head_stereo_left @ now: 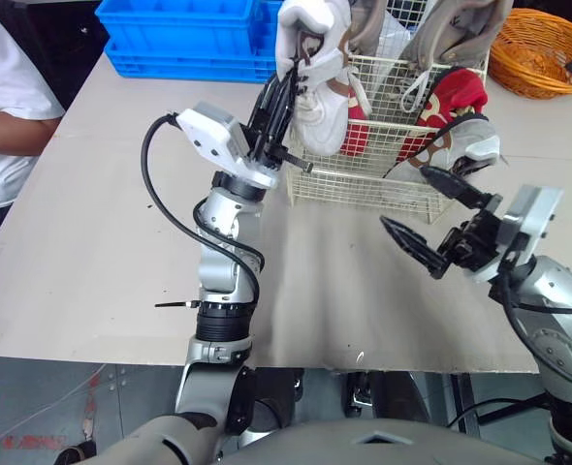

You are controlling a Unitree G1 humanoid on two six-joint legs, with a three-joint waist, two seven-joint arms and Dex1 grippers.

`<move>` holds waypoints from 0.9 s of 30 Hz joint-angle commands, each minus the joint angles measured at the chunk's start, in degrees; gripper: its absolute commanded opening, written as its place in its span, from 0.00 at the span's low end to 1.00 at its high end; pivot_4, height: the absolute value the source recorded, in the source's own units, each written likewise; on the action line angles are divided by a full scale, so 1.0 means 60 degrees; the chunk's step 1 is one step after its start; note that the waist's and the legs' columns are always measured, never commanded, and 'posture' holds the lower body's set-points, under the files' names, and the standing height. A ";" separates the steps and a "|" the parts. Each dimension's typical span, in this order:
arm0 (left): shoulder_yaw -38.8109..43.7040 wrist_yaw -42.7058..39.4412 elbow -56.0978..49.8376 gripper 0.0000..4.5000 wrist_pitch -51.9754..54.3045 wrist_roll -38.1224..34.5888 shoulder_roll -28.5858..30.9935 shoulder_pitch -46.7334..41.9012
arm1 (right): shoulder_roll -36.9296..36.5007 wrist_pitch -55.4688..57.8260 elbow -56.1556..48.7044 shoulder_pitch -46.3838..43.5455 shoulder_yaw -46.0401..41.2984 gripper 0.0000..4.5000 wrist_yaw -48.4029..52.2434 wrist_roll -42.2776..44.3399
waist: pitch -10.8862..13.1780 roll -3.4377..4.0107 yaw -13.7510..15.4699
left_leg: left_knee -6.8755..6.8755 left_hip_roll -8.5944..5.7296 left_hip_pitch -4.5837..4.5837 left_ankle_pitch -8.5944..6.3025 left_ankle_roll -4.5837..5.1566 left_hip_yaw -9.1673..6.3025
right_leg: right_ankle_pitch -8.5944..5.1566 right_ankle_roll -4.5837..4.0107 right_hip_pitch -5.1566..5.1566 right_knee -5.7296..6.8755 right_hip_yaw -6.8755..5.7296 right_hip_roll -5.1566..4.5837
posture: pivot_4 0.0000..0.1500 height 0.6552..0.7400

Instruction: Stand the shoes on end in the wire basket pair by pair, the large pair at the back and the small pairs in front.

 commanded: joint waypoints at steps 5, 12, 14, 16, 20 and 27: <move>-0.0205 0.0333 0.1004 0.01 -0.1630 0.0816 -0.0236 -0.0047 | 0.0324 -0.0366 -0.0614 0.0493 -0.0478 1.00 -0.0598 0.0176 | -0.0006 0.0010 0.0014 | 0.0001 -0.0003 -0.0001 -0.0001 0.0001 -0.0001 | 0.0000 0.0000 0.0001 -0.0002 0.0000 -0.0001 | 1.00 0.36; -0.0385 0.0597 0.1752 0.01 -0.2940 0.1414 -0.0345 0.0525 | 0.0561 -0.0512 -0.0876 0.1017 -0.0375 1.00 -0.0839 0.0026 | -0.0026 0.0043 0.0009 | 0.0000 -0.0002 0.0000 -0.0001 0.0002 -0.0002 | 0.0000 0.0001 0.0001 -0.0001 -0.0001 0.0000 | 1.00 0.36; -0.0392 0.0562 0.1929 0.01 -0.3125 0.1382 -0.0312 0.0610 | 0.0581 -0.0547 -0.0903 0.1080 -0.0376 1.00 -0.0886 0.0017 | -0.0032 0.0053 0.0005 | 0.0000 -0.0002 0.0001 -0.0002 0.0002 -0.0004 | -0.0001 0.0001 0.0001 -0.0002 -0.0001 0.0000 | 1.00 0.36; -0.0413 0.0534 0.2091 0.01 -0.3261 0.1358 -0.0279 0.0687 | 0.0590 -0.0580 -0.0916 0.1128 -0.0400 1.00 -0.0914 0.0024 | -0.0034 0.0056 0.0002 | 0.0000 -0.0001 0.0001 -0.0002 0.0003 -0.0004 | -0.0001 0.0001 0.0001 -0.0002 -0.0001 -0.0001 | 1.00 0.36; -0.0575 0.0302 0.2281 0.01 -0.3369 0.1201 -0.0219 0.0898 | 0.0564 -0.0637 -0.0915 0.1198 -0.0438 1.00 -0.0950 0.0051 | -0.0044 0.0074 0.0001 | -0.0001 -0.0001 0.0002 -0.0002 0.0003 -0.0005 | -0.0001 0.0001 0.0001 -0.0001 -0.0001 0.0000 | 1.00 0.36; -0.0920 -0.0418 0.2339 0.15 -0.3095 0.0711 -0.0024 0.1312 | 0.0565 -0.0730 -0.0872 0.1266 -0.0423 1.00 -0.0973 0.0027 | -0.0049 0.0081 -0.0003 | -0.0004 -0.0001 0.0002 -0.0002 0.0003 -0.0006 | -0.0001 0.0001 0.0001 -0.0002 -0.0002 0.0000 | 1.00 0.36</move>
